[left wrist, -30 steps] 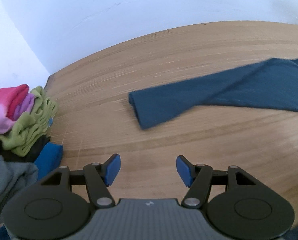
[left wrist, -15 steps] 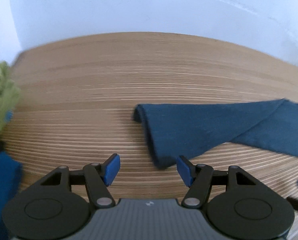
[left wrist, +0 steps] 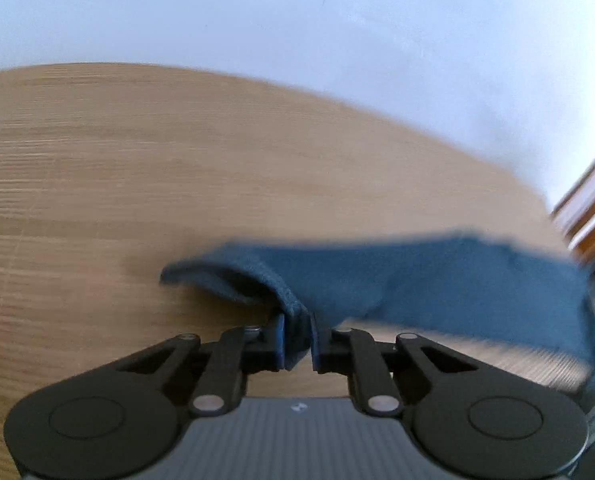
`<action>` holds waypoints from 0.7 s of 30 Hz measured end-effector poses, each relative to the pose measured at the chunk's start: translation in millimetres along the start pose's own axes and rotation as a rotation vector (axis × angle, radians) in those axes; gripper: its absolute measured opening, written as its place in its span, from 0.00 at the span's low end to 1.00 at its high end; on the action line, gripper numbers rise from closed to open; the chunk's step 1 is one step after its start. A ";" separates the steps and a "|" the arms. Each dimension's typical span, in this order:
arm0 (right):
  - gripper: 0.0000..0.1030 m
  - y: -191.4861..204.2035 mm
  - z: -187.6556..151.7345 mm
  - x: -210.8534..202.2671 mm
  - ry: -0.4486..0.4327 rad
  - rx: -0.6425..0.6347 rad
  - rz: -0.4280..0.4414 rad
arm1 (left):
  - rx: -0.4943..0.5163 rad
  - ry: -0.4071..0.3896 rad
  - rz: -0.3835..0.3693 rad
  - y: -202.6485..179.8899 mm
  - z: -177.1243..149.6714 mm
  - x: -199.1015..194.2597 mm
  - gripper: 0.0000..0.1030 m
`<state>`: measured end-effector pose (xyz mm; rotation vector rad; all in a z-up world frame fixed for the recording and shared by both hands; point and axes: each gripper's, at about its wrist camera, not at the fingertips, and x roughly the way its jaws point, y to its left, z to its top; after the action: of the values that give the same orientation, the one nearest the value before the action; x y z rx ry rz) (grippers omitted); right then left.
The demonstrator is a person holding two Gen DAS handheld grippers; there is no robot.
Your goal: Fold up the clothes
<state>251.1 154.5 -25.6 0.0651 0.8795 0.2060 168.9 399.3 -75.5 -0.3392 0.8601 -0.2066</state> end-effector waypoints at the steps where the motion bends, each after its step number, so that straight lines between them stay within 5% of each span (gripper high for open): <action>1: 0.53 -0.8 -0.5 0.4 0.003 0.005 -0.002 | -0.051 -0.029 0.033 6.3 12.8 0.1 0.13; 4: 0.53 -2.8 -1.9 2.5 0.013 0.018 -0.007 | -0.203 -0.116 0.136 25.7 50.9 0.9 0.16; 7: 0.53 -4.1 -3.5 2.3 0.015 0.016 -0.009 | -0.271 -0.160 0.340 49.3 82.1 11.5 0.19; 12: 0.53 -6.3 -2.8 -1.7 -0.015 -0.032 -0.030 | -0.025 -0.129 0.360 32.8 89.5 19.8 0.32; 16: 0.53 -2.6 12.3 5.1 -0.061 -0.161 -0.057 | 0.271 0.006 0.302 -8.7 71.2 54.5 0.36; 21: 0.53 11.1 33.2 40.1 -0.082 -0.368 -0.023 | 0.373 0.117 0.257 -35.5 63.0 103.6 0.40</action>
<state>299.8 174.6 -33.3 -0.2771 0.7493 0.3382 281.9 347.1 -97.2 0.1328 0.9507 -0.1448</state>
